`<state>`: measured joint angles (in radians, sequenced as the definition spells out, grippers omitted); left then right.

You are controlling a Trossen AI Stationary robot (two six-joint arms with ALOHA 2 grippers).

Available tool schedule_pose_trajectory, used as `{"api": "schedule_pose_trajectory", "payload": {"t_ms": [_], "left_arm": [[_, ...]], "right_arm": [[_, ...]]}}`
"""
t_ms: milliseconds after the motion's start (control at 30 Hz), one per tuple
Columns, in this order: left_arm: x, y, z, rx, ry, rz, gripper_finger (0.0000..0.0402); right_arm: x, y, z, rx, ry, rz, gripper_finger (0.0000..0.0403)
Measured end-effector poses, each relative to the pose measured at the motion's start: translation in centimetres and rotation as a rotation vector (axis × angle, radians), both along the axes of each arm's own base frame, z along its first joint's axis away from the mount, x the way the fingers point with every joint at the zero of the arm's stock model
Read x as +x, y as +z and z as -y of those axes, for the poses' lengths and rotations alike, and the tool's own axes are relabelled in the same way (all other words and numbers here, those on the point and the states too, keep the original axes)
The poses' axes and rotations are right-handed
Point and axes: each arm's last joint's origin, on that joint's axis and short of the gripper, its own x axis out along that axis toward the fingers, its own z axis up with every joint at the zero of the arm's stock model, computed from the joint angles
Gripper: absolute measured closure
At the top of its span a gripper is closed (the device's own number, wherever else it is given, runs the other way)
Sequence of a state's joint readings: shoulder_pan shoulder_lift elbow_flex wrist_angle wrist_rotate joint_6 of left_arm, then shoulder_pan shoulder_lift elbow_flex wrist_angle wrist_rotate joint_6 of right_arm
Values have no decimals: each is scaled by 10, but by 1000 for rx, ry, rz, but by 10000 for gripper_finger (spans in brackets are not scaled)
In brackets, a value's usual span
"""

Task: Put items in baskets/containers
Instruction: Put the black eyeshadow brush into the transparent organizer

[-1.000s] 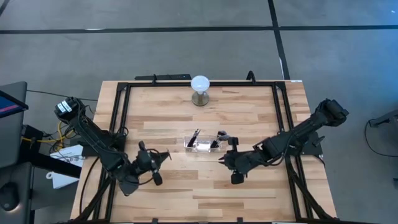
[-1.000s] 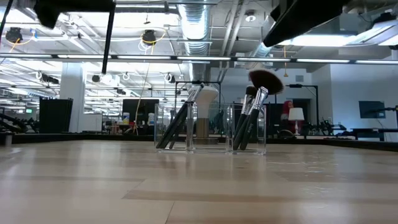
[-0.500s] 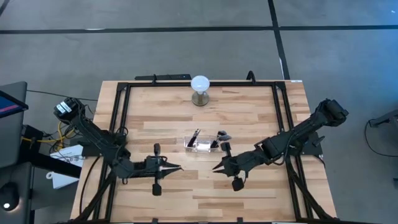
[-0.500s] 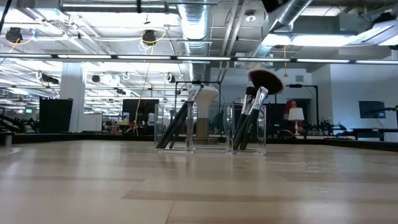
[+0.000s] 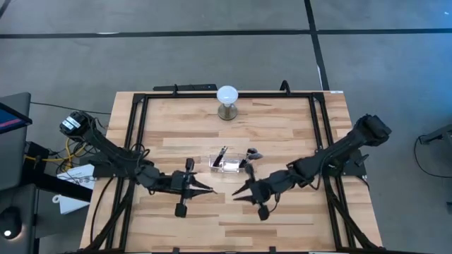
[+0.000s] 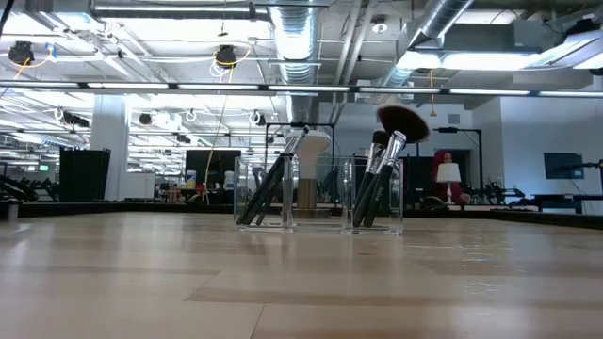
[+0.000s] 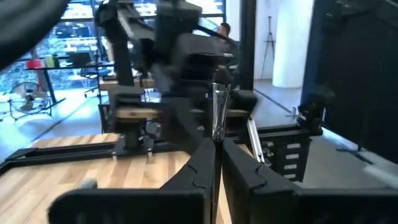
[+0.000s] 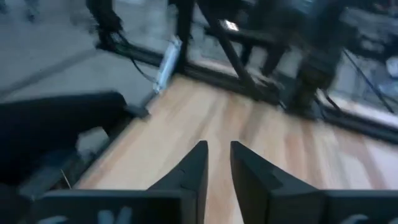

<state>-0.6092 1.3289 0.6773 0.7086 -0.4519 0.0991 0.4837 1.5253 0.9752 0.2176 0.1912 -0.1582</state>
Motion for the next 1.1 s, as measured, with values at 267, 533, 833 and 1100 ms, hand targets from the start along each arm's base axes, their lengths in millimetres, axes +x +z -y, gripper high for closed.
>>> {"api": "schedule_pose_trajectory", "payload": {"t_ms": [267,533,833,1100], "left_arm": [[3,-3,-2,-71,5,-19,387],[4,-10,-4,-88,89,-43,387],[1,-34,-18,-71,227,-104,387],[7,-34,-30,-40,305,-104,387]], "right_arm": [[24,-24,-5,3,-1,72,289],[25,-30,4,25,-46,-16,245],[21,-42,4,25,-66,-140,249],[24,-54,-1,74,-86,-186,271]]}}
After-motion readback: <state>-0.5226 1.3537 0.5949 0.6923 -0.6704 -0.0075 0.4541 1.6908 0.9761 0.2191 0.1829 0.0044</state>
